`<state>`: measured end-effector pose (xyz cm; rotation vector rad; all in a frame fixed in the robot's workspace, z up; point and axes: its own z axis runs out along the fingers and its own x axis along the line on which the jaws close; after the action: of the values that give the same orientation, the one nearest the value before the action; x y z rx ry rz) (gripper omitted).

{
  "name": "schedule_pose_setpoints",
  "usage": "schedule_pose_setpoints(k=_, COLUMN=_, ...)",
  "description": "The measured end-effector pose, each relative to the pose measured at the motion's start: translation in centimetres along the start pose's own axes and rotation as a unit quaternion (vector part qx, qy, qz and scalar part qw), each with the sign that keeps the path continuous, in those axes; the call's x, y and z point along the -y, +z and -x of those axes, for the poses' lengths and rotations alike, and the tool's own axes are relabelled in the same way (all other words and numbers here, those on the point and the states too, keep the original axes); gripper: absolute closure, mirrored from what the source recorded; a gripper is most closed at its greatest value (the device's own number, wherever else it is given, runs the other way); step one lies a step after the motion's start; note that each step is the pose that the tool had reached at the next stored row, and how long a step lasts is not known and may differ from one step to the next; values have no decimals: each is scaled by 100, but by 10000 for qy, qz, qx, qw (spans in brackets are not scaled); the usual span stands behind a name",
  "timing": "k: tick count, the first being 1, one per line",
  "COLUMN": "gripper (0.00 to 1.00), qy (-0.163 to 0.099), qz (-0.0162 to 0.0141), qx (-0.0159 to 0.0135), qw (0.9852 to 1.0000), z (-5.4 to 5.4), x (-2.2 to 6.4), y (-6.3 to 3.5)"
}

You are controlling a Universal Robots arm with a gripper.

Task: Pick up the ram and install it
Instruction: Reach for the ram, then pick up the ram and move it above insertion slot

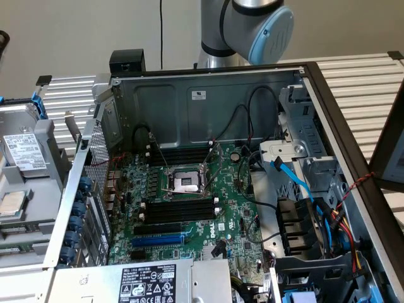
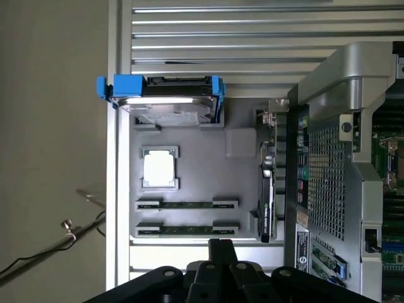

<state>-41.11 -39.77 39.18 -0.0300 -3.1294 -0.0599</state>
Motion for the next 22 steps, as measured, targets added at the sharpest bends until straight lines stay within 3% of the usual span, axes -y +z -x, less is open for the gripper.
schedule_pose_setpoints(k=8, gripper=90, qy=-51, qz=0, qx=-2, qw=10000, z=-1, x=0, y=0)
schedule_pose_setpoints(k=12, gripper=90, qy=-340, qz=-4, qx=-13, qw=9994, z=-6, x=0, y=1)
schedule_pose_setpoints(k=17, gripper=90, qy=-795, qz=-10, qx=-30, qw=9968, z=-5, x=0, y=4)
schedule_pose_setpoints(k=22, gripper=90, qy=-1247, qz=-15, qx=-48, qw=9922, z=-5, x=0, y=6)
